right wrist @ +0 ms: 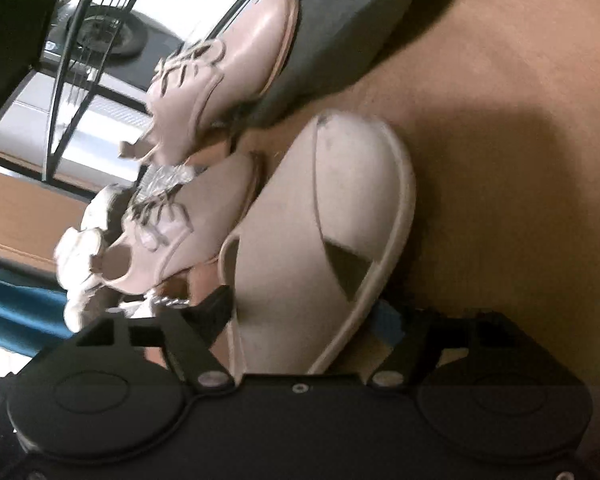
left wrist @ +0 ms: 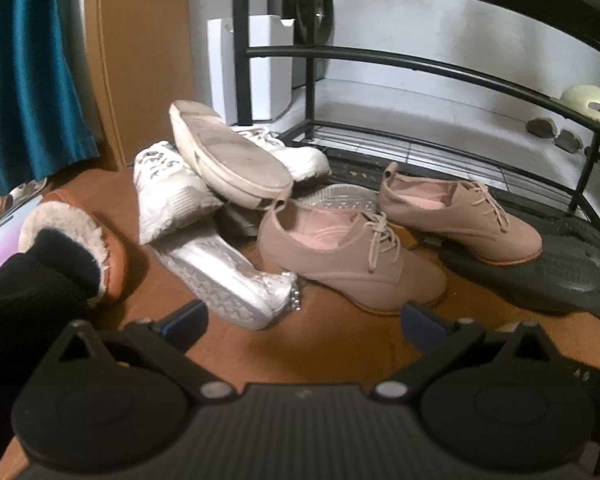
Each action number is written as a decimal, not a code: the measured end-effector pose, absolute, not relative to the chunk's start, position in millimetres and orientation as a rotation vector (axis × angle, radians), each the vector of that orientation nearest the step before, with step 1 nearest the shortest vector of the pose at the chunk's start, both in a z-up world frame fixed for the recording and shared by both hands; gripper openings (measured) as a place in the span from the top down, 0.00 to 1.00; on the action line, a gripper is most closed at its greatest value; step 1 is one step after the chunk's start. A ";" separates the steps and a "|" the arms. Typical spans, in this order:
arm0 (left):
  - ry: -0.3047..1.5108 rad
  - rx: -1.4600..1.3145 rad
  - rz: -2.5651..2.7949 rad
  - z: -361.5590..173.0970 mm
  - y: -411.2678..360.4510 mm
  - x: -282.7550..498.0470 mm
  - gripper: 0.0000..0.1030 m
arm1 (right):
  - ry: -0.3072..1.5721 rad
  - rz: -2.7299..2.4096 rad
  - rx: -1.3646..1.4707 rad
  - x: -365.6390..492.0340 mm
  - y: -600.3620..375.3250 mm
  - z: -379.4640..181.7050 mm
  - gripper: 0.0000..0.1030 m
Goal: Organize scattered shoes
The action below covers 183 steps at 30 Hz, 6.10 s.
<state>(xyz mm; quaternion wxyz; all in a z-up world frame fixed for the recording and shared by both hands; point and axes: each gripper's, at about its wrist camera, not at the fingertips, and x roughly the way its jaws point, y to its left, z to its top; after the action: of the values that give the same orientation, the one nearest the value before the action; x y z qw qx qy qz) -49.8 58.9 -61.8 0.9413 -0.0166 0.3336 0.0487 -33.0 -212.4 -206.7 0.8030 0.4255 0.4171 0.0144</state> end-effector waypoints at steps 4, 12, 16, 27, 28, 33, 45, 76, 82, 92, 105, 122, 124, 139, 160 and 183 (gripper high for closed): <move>0.681 -0.042 0.102 -62.0 59.9 -49.3 0.00 | 0.835 -0.028 0.804 -36.5 -223.8 -182.0 0.15; 0.678 -0.062 0.095 -62.0 57.7 -51.7 0.00 | 0.803 0.247 -0.004 -7.4 -207.2 -117.8 0.02; 0.680 -0.040 0.064 -64.7 47.0 -55.2 0.00 | 0.826 0.441 -0.105 8.6 -207.2 -131.6 0.02; 0.696 -0.038 0.070 -68.6 45.5 -53.5 0.00 | 0.925 0.505 -0.148 37.2 -190.9 -165.3 0.06; 0.696 -0.041 0.070 -68.3 45.9 -53.7 0.00 | 0.937 0.506 -0.149 38.7 -190.1 -166.0 0.06; 0.685 -0.043 0.072 -66.3 46.7 -53.8 0.00 | 1.006 0.421 -0.118 50.5 -185.0 -163.6 0.16; 0.674 -0.057 0.072 -61.1 50.7 -55.5 0.00 | 1.183 0.067 0.396 35.4 -203.1 -164.5 0.32; 0.681 -0.081 0.084 -62.5 54.6 -53.3 0.00 | 1.201 -0.292 0.614 19.2 -208.4 -161.5 0.16; 0.670 -0.089 0.088 -59.5 58.7 -54.9 0.00 | 1.307 -0.211 0.732 -1.5 -199.0 -156.8 0.01; 0.677 -0.071 0.071 -62.4 52.8 -56.1 0.00 | 0.885 0.454 -0.328 -25.4 -154.1 -133.9 0.00; 0.704 -0.087 0.105 -69.1 60.6 -51.9 0.00 | 0.962 0.495 -0.332 6.8 -124.6 -171.1 0.16; 0.693 -0.104 0.120 -66.8 66.4 -55.1 0.00 | 1.070 -0.050 0.299 -16.1 -125.9 -175.7 0.22; 0.705 -0.132 0.133 -67.9 70.8 -53.0 0.00 | 1.062 -0.023 0.273 -12.6 -122.5 -176.1 0.22; 0.695 -0.115 0.158 -71.1 73.9 -49.0 0.00 | 0.805 0.068 0.596 -37.9 -170.5 -118.1 0.01; 0.454 0.044 0.213 -37.7 117.7 91.0 0.01 | 0.625 -0.036 1.061 -78.3 -277.9 -110.0 0.00; 0.532 -0.035 0.287 -82.4 166.2 176.0 0.03 | 0.748 -0.063 0.929 -56.9 -251.6 -100.3 0.00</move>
<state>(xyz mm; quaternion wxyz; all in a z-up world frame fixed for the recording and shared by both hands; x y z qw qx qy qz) 176.0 166.2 -82.4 0.9545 -0.0174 0.2621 0.1412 -56.9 -251.6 -100.3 0.8268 0.4376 0.3523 -0.0295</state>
